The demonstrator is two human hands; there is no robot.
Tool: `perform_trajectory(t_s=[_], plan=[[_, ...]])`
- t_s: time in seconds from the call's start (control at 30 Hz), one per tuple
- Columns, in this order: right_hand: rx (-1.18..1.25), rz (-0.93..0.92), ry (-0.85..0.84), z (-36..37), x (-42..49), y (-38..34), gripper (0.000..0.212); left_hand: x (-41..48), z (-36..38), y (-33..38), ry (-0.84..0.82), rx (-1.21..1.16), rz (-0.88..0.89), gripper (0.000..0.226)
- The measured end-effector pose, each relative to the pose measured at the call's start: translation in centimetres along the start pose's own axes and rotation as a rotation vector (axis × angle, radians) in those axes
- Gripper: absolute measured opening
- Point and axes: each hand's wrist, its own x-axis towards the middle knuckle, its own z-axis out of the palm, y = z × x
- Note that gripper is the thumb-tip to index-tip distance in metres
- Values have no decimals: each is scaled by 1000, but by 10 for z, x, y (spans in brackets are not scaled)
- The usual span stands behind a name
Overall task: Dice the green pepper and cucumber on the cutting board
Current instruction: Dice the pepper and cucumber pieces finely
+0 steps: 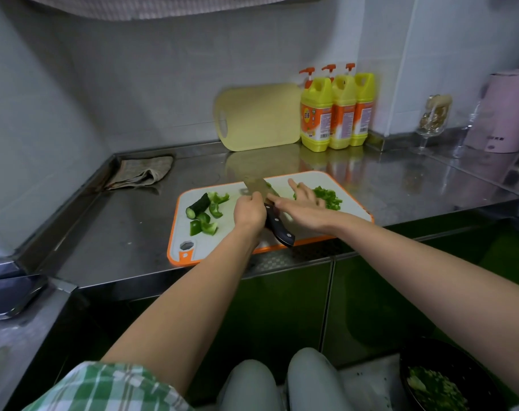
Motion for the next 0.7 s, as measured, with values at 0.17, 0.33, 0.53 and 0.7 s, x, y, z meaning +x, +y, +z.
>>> perform_trajectory(t_s=[0.17, 0.33, 0.53, 0.7], plan=[[-25, 19, 85, 2, 6, 2, 46, 2, -9, -5, 13, 19, 29, 35], [-54, 41, 60, 3, 11, -3, 46, 3, -17, -6, 24, 11, 42, 38], [-52, -20, 40, 3, 13, -11, 57, -5, -20, -1, 35, 26, 69, 43], [-96, 16, 139, 9, 18, -11, 48, 0, -24, -6, 35, 13, 57, 45]])
